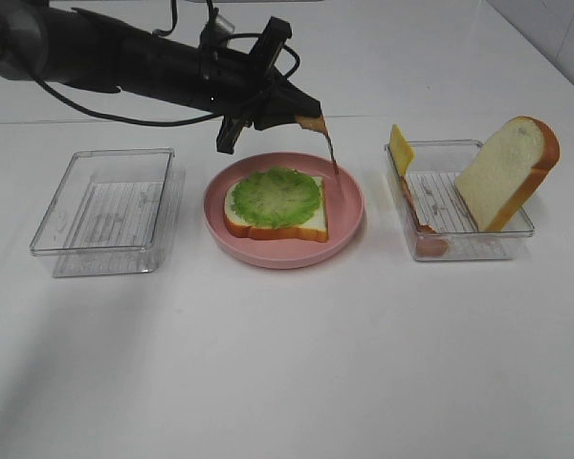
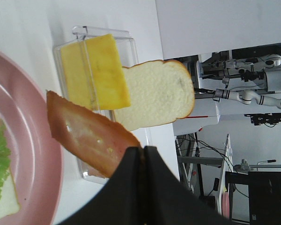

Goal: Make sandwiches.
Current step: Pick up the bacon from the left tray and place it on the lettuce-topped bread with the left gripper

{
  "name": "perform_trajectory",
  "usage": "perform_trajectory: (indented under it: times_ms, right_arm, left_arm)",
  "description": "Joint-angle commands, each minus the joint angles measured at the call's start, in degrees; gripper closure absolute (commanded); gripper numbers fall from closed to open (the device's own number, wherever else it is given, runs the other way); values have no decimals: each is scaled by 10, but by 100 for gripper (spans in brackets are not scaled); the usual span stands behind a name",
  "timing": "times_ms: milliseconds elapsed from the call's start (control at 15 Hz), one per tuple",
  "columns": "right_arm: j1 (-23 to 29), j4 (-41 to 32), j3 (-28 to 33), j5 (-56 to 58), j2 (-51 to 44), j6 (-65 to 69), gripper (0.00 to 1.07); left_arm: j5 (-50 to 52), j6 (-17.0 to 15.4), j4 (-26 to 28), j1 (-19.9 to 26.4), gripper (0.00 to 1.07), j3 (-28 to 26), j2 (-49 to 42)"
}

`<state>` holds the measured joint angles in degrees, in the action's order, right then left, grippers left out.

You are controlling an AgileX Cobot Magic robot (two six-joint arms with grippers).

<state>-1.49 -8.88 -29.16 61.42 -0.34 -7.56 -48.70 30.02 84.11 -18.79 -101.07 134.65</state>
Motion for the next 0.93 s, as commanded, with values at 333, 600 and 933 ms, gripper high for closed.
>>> perform_trajectory:
  times_ms: [333, 600, 933]
  right_arm:
    - [-5, -1, 1, -5, -8, -3, 38]
    - [-5, -7, 1, -5, -7, -3, 38]
    - [-5, -7, 1, -5, -7, -3, 38]
  left_arm:
    - [5, -56, -132, 17, 107, -1, 25]
    - [-22, -116, -205, 47, 103, -1, 24]
    - [-24, -138, -214, 47, 42, -1, 17]
